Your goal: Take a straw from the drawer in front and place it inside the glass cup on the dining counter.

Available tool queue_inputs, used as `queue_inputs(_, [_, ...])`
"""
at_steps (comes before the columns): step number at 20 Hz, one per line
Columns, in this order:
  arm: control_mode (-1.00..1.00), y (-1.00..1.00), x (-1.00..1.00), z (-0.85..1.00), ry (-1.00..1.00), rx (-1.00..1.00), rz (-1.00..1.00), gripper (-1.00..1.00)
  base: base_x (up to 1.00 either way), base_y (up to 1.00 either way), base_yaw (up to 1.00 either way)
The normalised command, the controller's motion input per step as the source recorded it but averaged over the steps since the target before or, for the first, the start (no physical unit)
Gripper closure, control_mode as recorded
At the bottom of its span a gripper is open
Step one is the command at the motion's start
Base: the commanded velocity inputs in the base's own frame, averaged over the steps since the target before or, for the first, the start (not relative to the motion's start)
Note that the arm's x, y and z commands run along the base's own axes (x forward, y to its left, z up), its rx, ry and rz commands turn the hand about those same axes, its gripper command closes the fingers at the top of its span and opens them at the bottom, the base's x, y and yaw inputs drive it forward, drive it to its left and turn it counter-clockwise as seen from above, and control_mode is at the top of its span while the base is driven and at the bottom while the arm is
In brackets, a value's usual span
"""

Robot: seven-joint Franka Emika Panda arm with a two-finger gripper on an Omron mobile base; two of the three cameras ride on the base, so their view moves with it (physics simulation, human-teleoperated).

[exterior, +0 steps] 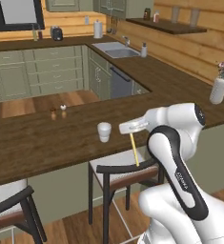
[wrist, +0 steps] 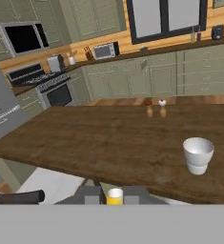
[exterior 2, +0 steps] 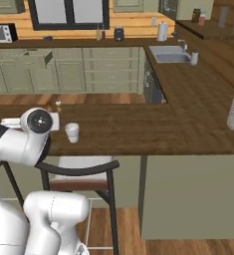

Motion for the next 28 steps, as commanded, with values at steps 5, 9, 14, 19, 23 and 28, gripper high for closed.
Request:
queue_inputs(5, [1.00, 0.00, 0.00, 0.00, 0.00, 0.00, 0.00, 1.00, 1.00, 0.00, 0.00])
queue_inputs(9, [-1.00, -0.03, 0.50, 0.16, 0.00, 0.00, 0.01, 1.00, 0.50, 0.00, 0.00])
queue_inputs(14, [-1.00, -0.37, 1.00, 0.34, 0.00, 0.04, 0.23, 1.00, 0.00, 0.00, 0.00])
queue_inputs(19, [-1.00, -0.18, 0.95, 0.04, -0.08, 0.00, 0.43, 1.00, 0.00, 0.00, 0.00])
queue_inputs(23, [-1.00, 0.00, 0.94, -0.02, -0.20, 0.00, 0.46, 1.00, 0.00, 0.00, 0.00])
queue_inputs(28, [-1.00, 0.17, 0.97, -0.06, -0.16, 0.00, 0.35, 1.00, 0.00, 0.00, 0.00])
